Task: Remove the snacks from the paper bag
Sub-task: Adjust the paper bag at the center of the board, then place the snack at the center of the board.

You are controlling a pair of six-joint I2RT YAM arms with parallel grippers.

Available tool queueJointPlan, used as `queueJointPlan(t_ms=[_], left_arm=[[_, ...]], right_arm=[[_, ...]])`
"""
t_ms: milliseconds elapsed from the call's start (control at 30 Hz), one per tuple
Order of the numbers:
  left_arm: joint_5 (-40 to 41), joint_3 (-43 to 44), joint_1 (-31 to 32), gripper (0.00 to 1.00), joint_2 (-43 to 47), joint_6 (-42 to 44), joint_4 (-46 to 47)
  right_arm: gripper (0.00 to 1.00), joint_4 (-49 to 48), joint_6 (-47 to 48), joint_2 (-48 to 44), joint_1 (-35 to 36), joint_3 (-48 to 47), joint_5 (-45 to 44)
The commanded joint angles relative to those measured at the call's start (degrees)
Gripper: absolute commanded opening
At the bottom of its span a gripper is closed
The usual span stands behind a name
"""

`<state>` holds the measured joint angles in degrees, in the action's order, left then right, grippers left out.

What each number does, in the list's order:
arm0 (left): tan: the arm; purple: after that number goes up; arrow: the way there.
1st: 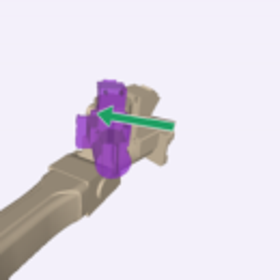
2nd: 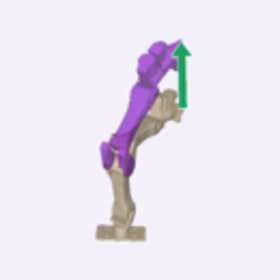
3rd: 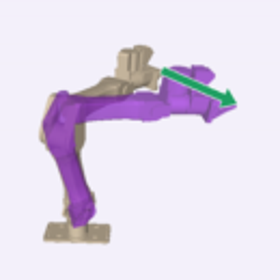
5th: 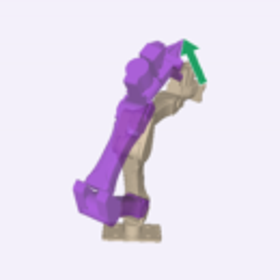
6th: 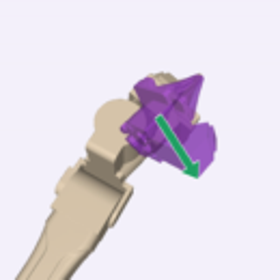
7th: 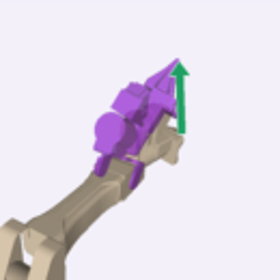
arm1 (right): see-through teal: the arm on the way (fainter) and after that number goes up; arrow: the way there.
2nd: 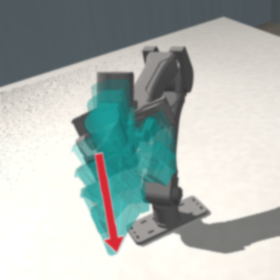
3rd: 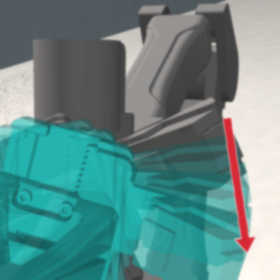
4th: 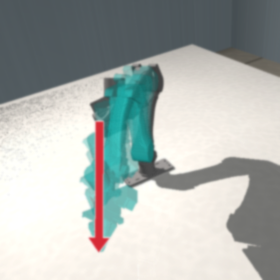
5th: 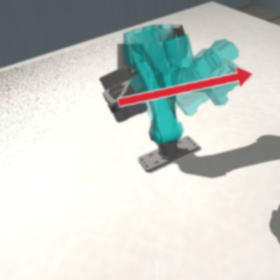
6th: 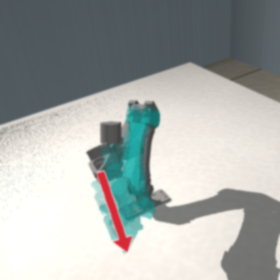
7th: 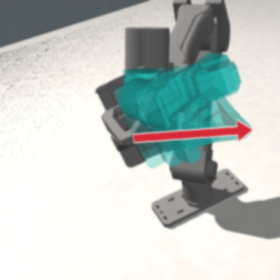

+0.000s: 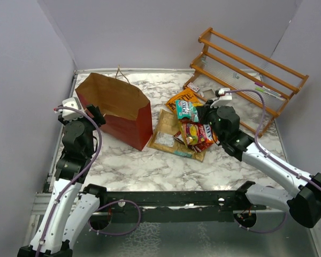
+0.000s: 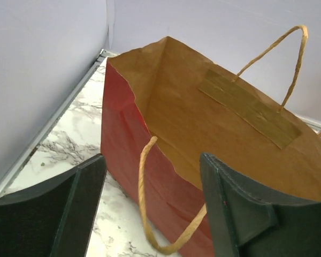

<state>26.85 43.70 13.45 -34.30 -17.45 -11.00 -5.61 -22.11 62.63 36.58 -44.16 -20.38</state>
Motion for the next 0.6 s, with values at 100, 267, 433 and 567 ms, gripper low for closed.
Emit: queueJointPlan(t_ms=[100,267,433,567], left_arm=[[-0.2,6.7,-0.3,0.99,2.3,0.8,-4.5],[0.7,10.1,-0.3,0.99,3.1,0.8,-6.9],[2.1,13.2,-0.2,0.99,3.4,1.7,-8.4],[1.4,14.6,0.0,0.99,3.2,3.3,-7.7]], right_arm=[[0.02,-3.8,5.6,3.6,-2.8,-4.8,-1.1],[0.02,-6.0,6.3,8.8,-5.3,-8.4,1.1],[0.02,-7.4,4.7,12.0,-5.6,-8.3,4.5],[0.02,-8.2,-1.4,13.8,-5.6,-4.4,12.0]])
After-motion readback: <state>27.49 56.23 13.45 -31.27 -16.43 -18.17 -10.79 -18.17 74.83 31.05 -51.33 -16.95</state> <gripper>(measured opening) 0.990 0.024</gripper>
